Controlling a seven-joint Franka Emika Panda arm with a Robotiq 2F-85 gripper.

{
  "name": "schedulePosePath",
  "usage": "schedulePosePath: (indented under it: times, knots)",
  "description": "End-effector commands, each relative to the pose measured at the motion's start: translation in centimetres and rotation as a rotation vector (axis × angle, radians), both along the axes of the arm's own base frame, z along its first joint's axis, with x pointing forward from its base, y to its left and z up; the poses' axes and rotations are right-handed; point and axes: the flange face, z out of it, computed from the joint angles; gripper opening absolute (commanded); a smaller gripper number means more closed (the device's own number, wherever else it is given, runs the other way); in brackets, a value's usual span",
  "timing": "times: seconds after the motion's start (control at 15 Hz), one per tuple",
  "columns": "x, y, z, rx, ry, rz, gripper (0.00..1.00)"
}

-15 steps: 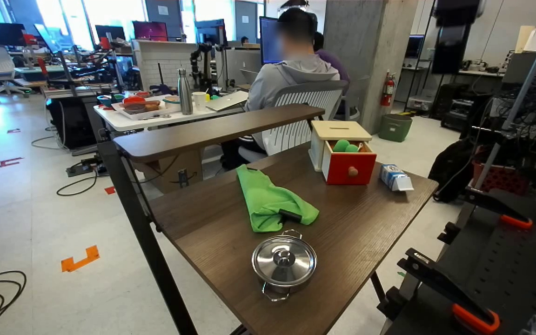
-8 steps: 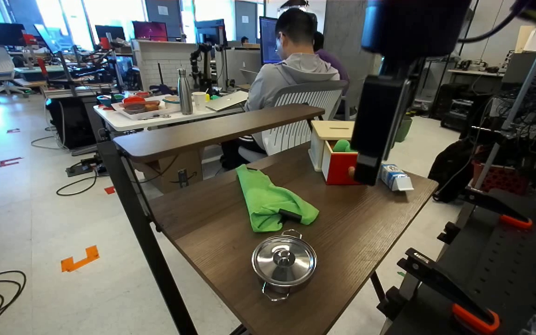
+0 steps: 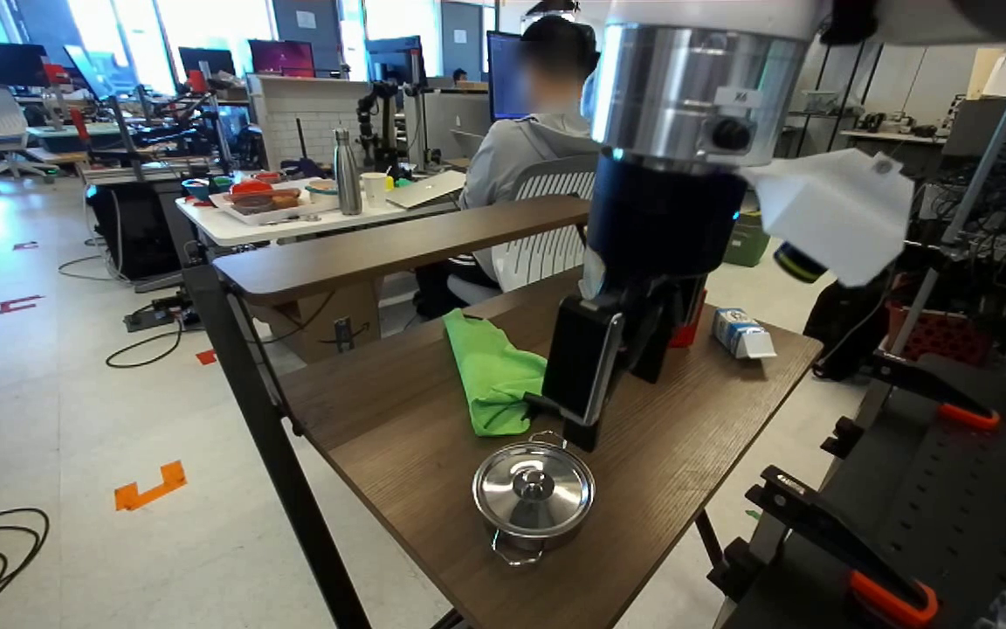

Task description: Remove the silver lid from the silver pot

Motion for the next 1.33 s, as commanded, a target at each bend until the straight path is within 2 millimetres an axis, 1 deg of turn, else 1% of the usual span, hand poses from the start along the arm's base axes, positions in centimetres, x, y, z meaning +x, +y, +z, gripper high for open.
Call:
schedulePosePath:
  times: [0.0, 0.13, 0.4, 0.47, 0.53, 0.6, 0.67, 0.73, 0.93, 1.0, 1.07, 1.2, 1.27]
  knots:
    - [1.9, 0.8, -2.7, 0.012, 0.001, -0.037, 1.00]
    - [2.7, 1.0, -4.0, 0.009, 0.014, -0.059, 1.00]
    - [3.5, 1.6, -6.0, -0.007, 0.029, -0.073, 1.00]
    - [3.6, 1.9, -6.3, -0.009, 0.033, -0.074, 0.95]
    - [3.6, 2.1, -6.7, -0.011, 0.034, -0.075, 0.74]
    - [3.7, 2.4, -7.0, -0.011, 0.035, -0.078, 0.70]
    - [3.8, 2.6, -7.2, -0.012, 0.037, -0.081, 0.69]
    - [4.0, 2.7, -7.5, -0.011, 0.036, -0.084, 0.62]
    - [4.8, 3.0, -8.0, -0.015, 0.025, -0.088, 0.37]
    - [5.0, 3.0, -8.1, -0.017, 0.025, -0.089, 0.31]
    - [5.2, 3.0, -8.5, -0.023, 0.025, -0.087, 0.72]
    - [5.5, 3.0, -9.0, -0.028, 0.028, -0.085, 0.65]
    - [5.6, 3.0, -9.4, -0.032, 0.032, -0.079, 0.24]
